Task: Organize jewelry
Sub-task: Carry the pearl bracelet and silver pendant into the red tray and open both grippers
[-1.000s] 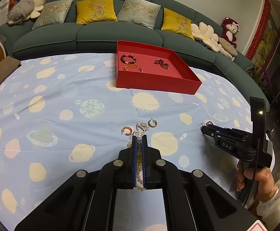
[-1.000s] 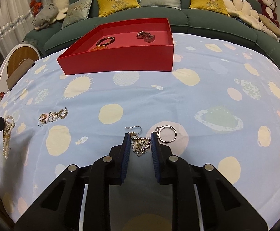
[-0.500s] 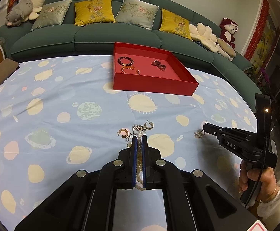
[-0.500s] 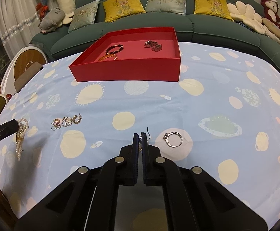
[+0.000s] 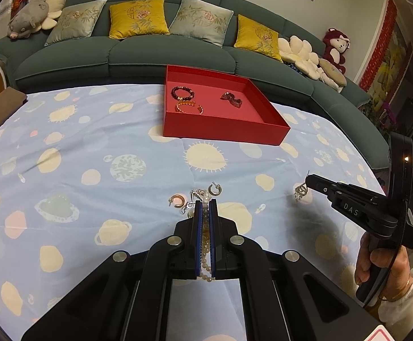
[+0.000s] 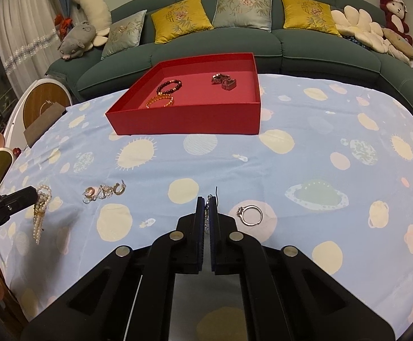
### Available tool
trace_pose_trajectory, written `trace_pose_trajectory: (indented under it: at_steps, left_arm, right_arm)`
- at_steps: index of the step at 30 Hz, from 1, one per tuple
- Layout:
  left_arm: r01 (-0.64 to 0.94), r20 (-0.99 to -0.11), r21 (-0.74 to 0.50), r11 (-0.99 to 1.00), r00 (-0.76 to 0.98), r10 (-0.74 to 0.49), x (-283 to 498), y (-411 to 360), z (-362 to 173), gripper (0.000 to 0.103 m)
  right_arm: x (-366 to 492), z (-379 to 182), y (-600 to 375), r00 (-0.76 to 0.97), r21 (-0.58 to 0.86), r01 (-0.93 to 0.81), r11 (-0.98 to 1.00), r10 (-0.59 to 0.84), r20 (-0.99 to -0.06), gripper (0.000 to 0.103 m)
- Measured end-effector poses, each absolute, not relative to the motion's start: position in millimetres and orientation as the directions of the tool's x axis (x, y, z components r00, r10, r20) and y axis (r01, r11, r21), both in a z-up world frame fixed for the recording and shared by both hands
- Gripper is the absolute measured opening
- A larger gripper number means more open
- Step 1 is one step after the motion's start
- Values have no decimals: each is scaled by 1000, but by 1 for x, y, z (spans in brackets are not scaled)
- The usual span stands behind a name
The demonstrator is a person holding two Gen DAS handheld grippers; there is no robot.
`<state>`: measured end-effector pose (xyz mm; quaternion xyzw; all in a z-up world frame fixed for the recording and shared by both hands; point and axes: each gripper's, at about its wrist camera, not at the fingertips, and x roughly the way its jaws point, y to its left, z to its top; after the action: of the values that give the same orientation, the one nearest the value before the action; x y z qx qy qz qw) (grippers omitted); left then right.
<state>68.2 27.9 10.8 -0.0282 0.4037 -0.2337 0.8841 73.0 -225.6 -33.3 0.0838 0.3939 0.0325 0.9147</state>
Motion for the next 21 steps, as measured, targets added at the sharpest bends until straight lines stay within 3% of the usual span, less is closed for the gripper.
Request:
trace_pose_trajectory:
  at_steps: [11, 21]
  left_arm:
    - [414, -634, -249, 876, 614, -470, 83, 10, 59, 2]
    - [463, -584, -182, 867, 659, -474, 147, -22, 111, 2]
  right_arm:
    - [79, 33, -229, 786, 215, -25, 976, 152, -599, 2]
    - [125, 99, -237, 861, 197, -46, 979, 138, -490, 2]
